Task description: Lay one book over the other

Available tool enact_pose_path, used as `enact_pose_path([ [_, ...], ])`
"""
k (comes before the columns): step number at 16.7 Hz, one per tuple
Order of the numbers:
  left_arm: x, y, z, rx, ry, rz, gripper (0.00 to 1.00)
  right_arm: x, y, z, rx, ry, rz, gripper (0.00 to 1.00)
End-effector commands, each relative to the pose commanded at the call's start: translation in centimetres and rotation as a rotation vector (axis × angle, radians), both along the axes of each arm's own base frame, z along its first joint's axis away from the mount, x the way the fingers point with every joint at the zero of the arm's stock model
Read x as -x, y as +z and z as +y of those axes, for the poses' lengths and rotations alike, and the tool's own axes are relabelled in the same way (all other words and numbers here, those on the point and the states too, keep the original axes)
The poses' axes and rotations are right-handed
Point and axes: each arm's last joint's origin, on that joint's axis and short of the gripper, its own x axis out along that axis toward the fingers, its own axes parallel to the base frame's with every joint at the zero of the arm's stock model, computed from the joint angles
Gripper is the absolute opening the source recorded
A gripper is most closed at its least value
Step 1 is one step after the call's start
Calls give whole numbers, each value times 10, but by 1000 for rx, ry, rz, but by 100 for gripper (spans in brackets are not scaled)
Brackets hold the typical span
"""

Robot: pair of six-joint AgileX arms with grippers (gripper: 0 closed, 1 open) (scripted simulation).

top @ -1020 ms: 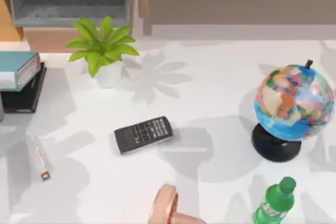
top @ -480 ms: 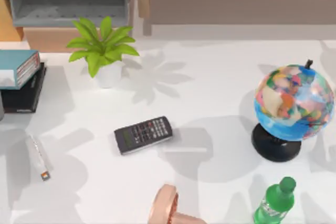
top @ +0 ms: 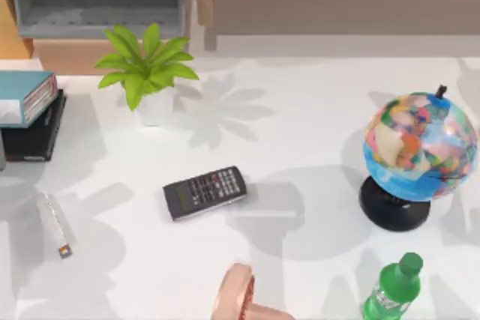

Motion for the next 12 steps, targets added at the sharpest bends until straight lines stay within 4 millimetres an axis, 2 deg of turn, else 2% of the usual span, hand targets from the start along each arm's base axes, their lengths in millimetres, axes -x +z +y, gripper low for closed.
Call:
enact_pose_path([
  [6,0,0,0,0,0,0,98,0,0,0,0,0,0,100],
  [12,0,0,0,0,0,0,100,0,0,0,0,0,0,100],
])
